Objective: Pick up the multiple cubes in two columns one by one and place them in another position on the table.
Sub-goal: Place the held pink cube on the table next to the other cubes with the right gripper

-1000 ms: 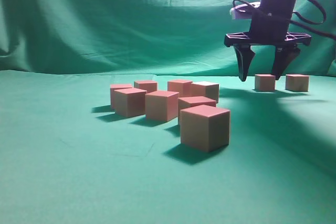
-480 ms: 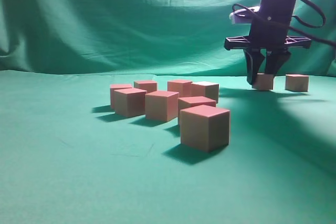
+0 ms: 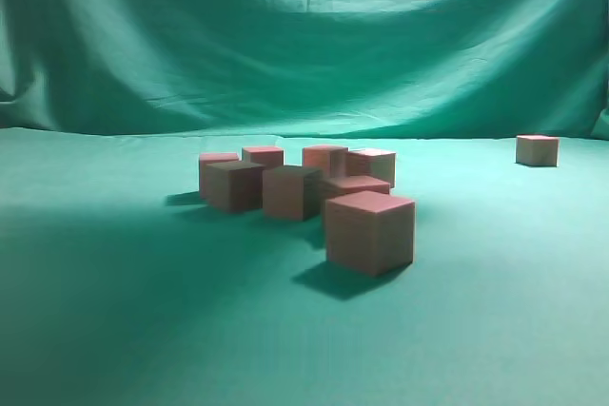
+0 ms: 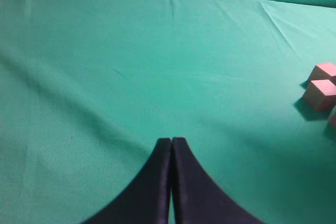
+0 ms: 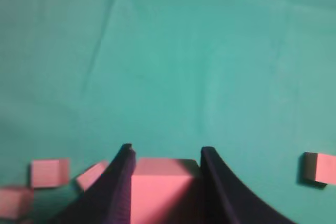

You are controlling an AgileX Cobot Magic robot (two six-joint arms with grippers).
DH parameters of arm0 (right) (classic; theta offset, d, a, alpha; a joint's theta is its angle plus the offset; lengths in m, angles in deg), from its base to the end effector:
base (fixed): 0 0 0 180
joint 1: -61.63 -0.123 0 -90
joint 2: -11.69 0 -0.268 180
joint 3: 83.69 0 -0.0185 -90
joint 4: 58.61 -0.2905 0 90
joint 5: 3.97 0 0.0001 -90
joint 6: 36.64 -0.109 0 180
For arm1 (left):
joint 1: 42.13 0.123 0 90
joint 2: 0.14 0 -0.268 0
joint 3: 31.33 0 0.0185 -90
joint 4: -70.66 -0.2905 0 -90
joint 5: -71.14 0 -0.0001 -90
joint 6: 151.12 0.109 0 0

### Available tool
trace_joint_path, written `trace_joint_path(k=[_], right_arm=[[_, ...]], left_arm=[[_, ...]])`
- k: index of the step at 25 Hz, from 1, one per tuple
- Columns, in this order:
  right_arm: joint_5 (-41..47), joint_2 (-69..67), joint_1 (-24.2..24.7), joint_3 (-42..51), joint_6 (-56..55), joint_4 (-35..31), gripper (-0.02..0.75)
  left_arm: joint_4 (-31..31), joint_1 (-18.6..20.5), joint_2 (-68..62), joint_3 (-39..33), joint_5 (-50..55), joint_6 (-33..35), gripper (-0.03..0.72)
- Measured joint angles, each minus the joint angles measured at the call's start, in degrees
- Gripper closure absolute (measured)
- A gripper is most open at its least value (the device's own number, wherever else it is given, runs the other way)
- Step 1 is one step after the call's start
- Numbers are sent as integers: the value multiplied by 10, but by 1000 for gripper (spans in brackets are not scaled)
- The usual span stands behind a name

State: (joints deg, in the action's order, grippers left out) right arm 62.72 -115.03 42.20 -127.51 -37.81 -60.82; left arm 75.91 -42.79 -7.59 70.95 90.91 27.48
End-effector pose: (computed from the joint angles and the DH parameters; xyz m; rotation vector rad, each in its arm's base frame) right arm 0.4715 0.1704 0.2981 -0.4085 2.5887 0.1784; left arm 0.1274 -0.0049 0.1726 -0.0690 1.8303 -0.1143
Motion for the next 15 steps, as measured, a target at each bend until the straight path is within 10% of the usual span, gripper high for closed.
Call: trace_joint_path(k=[6, 15], right_arm=[[20, 73, -75, 48, 4, -1, 481], [-101, 216, -203, 357, 20, -8, 481]], left_arm=[[0, 0, 0, 0, 0, 0, 688], [0, 0, 0, 0, 0, 0, 688]])
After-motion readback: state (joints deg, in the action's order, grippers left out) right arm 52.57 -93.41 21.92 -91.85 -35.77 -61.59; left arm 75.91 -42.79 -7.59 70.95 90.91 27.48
